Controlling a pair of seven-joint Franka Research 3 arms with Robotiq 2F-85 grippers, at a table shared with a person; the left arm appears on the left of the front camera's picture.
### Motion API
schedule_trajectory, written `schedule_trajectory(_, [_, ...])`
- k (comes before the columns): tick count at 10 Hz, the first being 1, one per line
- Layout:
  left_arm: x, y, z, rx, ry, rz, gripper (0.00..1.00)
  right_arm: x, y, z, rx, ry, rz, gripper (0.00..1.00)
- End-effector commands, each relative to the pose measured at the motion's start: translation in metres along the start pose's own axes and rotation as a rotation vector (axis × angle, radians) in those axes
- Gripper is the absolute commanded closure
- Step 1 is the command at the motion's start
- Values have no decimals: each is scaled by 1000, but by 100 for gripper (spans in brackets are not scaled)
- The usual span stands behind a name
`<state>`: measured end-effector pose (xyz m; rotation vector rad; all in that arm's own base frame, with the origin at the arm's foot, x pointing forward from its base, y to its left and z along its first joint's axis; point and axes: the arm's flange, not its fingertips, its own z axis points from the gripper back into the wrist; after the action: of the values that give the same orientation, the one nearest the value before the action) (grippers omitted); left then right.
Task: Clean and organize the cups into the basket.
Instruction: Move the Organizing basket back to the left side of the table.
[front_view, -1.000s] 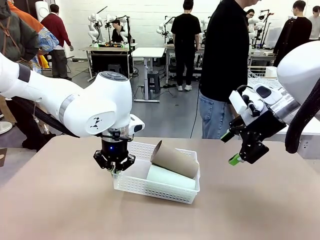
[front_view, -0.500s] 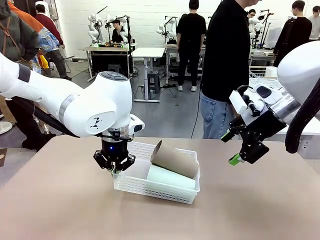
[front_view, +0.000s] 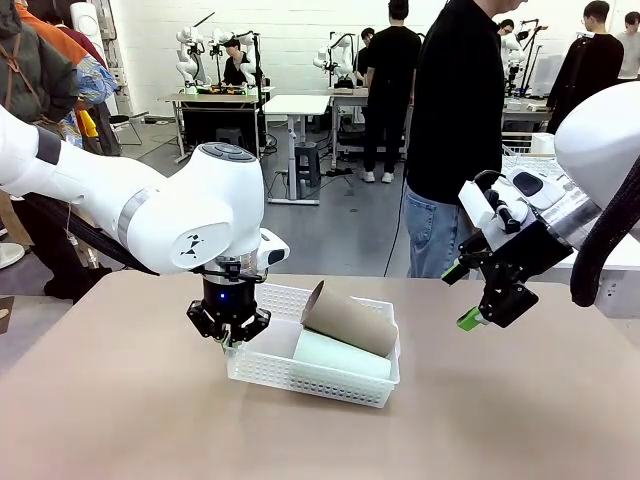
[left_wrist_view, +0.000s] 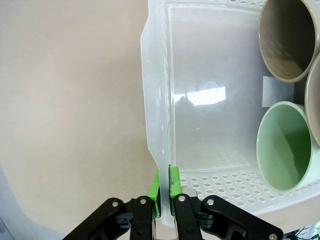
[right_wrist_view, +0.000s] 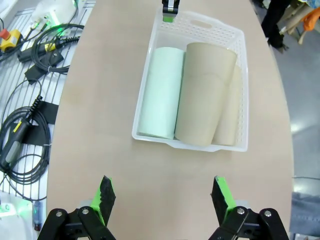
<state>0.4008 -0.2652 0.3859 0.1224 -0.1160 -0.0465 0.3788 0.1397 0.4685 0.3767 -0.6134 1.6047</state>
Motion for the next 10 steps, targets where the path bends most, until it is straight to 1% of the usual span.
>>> schedule_trajectory(1, [0,2,1,5,-10,-4,100,0,0,0,0,0,0,0])
schedule_trajectory(2, [0,2,1,5,-10,-4,100,-16,-6,6,118,-96,-236,0])
schedule_trajectory(3, [0,2,1,5,-10,-4,100,-30,-5,15,217,-149,-428,0])
schedule_trajectory(4, [0,2,1,5,-10,-4,100,-45,-3,29,331,-201,-590,0])
schedule_trajectory(5, [0,2,1,5,-10,-4,100,-70,-4,43,463,-301,-809,0])
schedule_trajectory(6, [0,2,1,5,-10,-4,100,-91,-1,56,611,-380,-932,0])
schedule_trajectory(7, [0,2,1,5,-10,-4,100,-113,0,71,670,-493,-1029,0])
schedule_trajectory(8, [0,2,1,5,-10,-4,100,-138,3,82,670,-610,-1113,0])
schedule_trajectory(9, [0,2,1,5,-10,-4,100,-167,6,87,643,-760,-1180,0])
schedule_trajectory(10, [0,2,1,5,-10,-4,100,-202,12,91,569,-905,-1233,0])
